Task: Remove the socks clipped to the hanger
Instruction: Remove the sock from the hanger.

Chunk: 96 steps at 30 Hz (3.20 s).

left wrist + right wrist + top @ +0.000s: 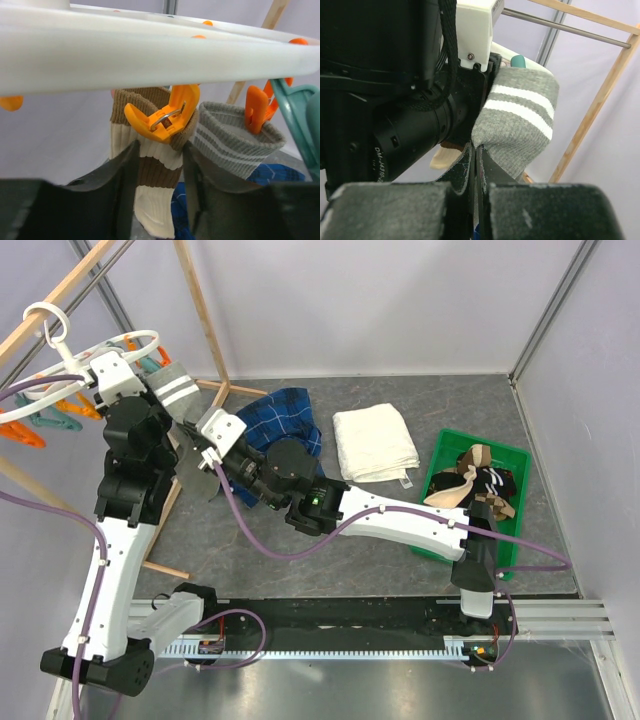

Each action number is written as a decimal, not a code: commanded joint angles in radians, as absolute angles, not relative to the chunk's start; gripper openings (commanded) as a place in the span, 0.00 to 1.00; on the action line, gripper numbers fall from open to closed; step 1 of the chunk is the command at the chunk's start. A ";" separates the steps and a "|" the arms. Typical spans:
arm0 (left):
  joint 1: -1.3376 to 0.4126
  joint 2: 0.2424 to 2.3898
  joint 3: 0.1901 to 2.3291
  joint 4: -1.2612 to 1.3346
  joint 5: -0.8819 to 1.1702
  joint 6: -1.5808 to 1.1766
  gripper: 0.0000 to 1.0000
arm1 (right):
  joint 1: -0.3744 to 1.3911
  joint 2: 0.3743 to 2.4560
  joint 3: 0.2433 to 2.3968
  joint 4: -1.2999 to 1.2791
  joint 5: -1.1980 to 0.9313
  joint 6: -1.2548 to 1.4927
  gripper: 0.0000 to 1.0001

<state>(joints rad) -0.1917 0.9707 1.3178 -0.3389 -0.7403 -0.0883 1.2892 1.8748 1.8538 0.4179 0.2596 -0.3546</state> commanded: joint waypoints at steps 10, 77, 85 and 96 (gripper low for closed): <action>-0.181 0.888 1.387 -0.409 -0.644 -0.040 0.02 | 1.215 1.858 1.910 0.427 0.213 -0.239 0.00; -0.181 0.871 1.853 -0.882 -0.288 -0.297 0.52 | 1.144 2.085 2.201 0.207 -0.279 -0.081 0.00; -0.181 0.928 1.957 -0.927 -0.374 -0.327 0.52 | 1.144 2.111 2.232 0.163 -0.258 -0.090 0.00; -0.181 1.014 1.976 -0.936 -0.353 -0.272 0.53 | 1.178 2.115 2.230 0.083 -0.177 -0.240 0.00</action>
